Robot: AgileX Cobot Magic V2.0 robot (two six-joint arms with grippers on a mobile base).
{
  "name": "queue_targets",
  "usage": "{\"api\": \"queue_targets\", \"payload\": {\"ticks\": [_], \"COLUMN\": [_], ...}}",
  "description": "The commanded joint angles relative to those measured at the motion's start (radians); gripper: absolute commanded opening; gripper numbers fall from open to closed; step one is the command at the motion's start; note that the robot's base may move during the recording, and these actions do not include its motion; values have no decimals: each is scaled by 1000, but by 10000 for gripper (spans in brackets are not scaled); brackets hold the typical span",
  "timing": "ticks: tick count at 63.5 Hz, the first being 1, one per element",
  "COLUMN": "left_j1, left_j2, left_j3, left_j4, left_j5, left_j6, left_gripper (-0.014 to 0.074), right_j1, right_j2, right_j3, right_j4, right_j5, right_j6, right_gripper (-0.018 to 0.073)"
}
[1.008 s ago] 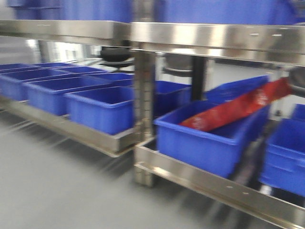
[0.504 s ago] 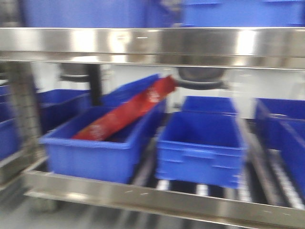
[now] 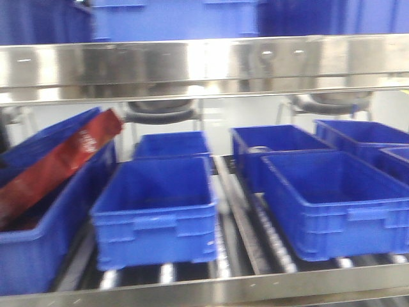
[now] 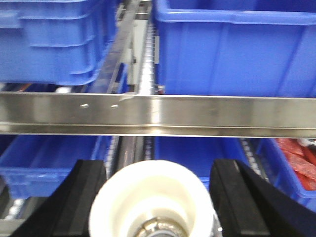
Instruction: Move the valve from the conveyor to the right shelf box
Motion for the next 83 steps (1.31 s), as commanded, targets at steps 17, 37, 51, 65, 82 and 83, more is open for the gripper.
{"api": "queue_targets", "payload": {"ticks": [17,37,51,65,82,83], "left_j1": [-6,-6,-6,-6,-6,-6], "left_j2": [-5,-5,-5,-5,-5,-5], "left_j3": [-5,-5,-5,-5,-5,-5], "left_j4": [-3,-3,-3,-3,-3,-3], "left_j5": [-56,-56,-56,-56,-56,-56], "left_j6": [-5,-5,-5,-5,-5,-5], "left_gripper": [-111,-111,-111,-111,-111,-111], "right_j1": [-2,-2,-2,-2,-2,-2], "right_j2": [-10,-10,-10,-10,-10,-10], "right_j3": [-15,-15,-15,-15,-15,-15], "right_j4": [0,0,0,0,0,0], "right_j5": [-76,-79,-84,-84,-84,-84], "right_j6": [-8,-8,-8,-8,-8,-8], "right_gripper": [-153,-153,-153,-153,-153,-153]}}
